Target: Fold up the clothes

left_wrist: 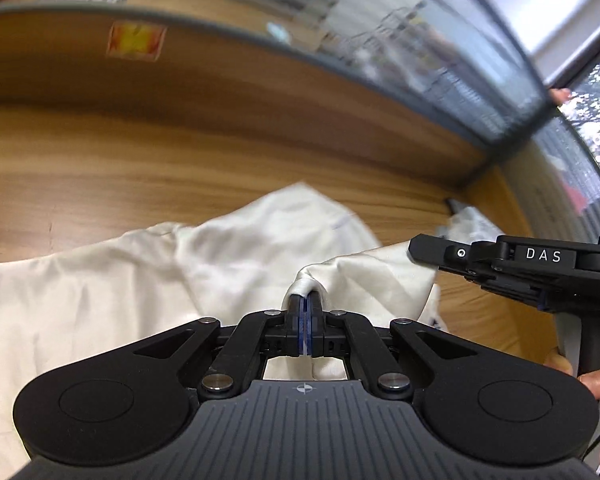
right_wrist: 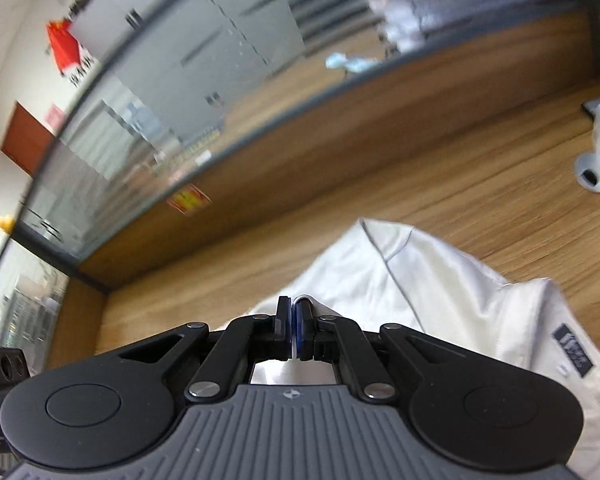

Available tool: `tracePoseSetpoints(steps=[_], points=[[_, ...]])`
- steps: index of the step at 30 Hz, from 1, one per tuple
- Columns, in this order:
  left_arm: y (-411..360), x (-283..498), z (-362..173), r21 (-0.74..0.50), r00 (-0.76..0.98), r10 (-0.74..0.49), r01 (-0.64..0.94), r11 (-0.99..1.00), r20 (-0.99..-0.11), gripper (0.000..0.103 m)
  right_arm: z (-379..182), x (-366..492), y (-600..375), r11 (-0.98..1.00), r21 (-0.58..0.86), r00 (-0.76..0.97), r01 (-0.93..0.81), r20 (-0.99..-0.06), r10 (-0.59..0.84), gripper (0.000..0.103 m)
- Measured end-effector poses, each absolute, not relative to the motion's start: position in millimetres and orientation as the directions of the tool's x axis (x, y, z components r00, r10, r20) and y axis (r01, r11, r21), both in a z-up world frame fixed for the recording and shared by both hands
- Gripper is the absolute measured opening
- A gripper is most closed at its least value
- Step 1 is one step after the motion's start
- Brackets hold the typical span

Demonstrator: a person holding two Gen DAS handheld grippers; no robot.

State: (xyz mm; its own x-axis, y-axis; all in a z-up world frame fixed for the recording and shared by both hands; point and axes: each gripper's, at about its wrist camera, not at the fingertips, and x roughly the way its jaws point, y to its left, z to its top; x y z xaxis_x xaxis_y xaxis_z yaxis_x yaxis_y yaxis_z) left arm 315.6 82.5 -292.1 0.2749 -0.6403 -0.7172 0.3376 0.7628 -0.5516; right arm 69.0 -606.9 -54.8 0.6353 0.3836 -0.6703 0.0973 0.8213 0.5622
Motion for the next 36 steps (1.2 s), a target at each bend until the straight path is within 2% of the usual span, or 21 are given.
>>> tracePoseSetpoints(steps=[4, 7, 8, 11, 15, 23, 36], points=[[85.2, 331.2, -318.1, -0.537, 0.235, -0.616, 0.324, 0.779, -0.752, 0.002, -72.2, 96.5, -594.2, 0.849, 0.518, 0.588, 0.105, -0.72, 0.367, 0.008], [92.5, 335.9, -324.4, -0.553, 0.213, -0.622, 0.306, 0.775, -0.754, 0.007, -75.0, 99.0, -584.8, 0.879, 0.467, 0.57, 0.091, -0.749, 0.339, 0.018], [95.3, 336.5, -323.8, -0.558, 0.215, -0.626, 0.302, 0.773, -0.75, 0.013, -75.2, 96.2, -581.7, 0.886, 0.456, 0.566, 0.088, -0.754, 0.332, 0.024], [107.0, 336.6, -319.7, -0.576, 0.236, -0.639, 0.286, 0.766, -0.733, 0.03, -74.9, 91.8, -584.9, 0.89, 0.448, 0.565, 0.08, -0.756, 0.33, 0.029], [118.1, 331.7, -310.8, -0.585, 0.253, -0.65, 0.291, 0.757, -0.716, 0.031, -71.3, 81.8, -592.1, 0.906, 0.419, 0.558, 0.062, -0.767, 0.317, 0.031], [90.0, 310.2, -294.4, -0.502, 0.185, -0.646, 0.486, 0.715, -0.741, 0.036, -86.4, 45.9, -614.2, 0.922, 0.378, 0.495, 0.08, -0.818, 0.292, 0.032], [66.4, 237.8, -303.1, -0.511, 0.093, -0.633, 0.507, 0.694, -0.768, 0.037, -105.5, -33.6, -658.6, 0.934, 0.352, 0.392, 0.064, -0.869, 0.301, 0.032]])
